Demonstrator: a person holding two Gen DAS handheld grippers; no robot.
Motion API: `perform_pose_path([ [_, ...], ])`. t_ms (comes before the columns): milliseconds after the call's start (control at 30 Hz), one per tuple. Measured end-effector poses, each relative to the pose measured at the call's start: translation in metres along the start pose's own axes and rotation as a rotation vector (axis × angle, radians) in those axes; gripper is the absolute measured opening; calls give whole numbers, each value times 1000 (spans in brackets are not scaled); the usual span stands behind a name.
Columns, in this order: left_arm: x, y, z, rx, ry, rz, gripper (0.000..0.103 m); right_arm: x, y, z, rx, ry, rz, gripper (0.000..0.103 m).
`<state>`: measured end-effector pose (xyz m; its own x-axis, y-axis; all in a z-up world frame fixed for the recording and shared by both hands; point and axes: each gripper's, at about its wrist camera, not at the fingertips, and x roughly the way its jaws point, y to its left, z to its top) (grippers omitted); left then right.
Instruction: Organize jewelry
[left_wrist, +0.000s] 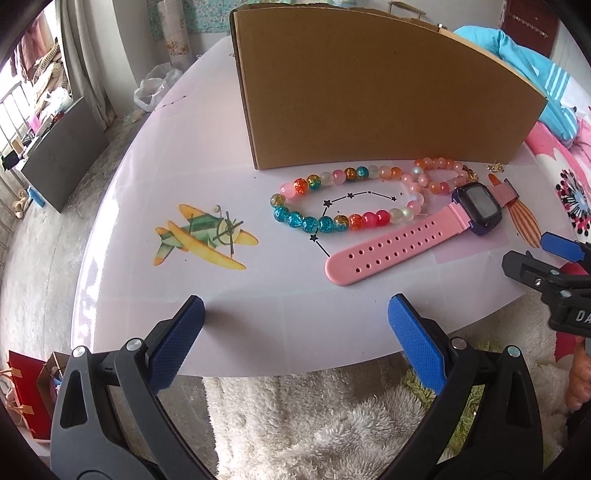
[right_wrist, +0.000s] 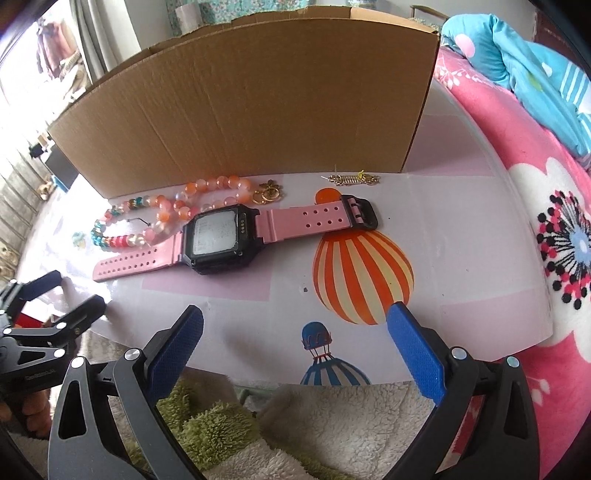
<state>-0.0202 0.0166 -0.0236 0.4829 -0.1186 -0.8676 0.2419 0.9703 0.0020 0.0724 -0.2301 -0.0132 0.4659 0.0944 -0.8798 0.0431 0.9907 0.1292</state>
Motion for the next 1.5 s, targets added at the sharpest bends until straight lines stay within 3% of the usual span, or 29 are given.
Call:
perform_pose_path([
  [200, -12, 4, 4, -10, -58, -98, 94, -18, 3, 6, -47, -94, 90, 90],
  [367, -22, -13, 5, 80, -110, -130, 73, -23, 8, 13, -106, -118, 156, 79],
  [533, -26, -28, 6, 176, -140, -158, 65, -28, 19, 19, -298, -157, 180, 78],
  [700, -21, -27, 10, 222, -138, -159, 53, -19, 39, 30, -534, -122, 199, 78],
  [867, -13, -21, 14, 209, -103, -179, 39, 1, 46, 37, -610, -53, 201, 76],
  [1167, -9, -16, 16, 231, -96, -203, 39, 2, 60, 22, -695, -21, 159, 76],
  [1367, -9, -12, 15, 254, -90, -211, 39, -9, 70, -6, -714, -3, 148, 75],
  [1500, -19, -14, 8, 272, -94, -241, 39, -19, 70, -25, -707, -17, 127, 64],
])
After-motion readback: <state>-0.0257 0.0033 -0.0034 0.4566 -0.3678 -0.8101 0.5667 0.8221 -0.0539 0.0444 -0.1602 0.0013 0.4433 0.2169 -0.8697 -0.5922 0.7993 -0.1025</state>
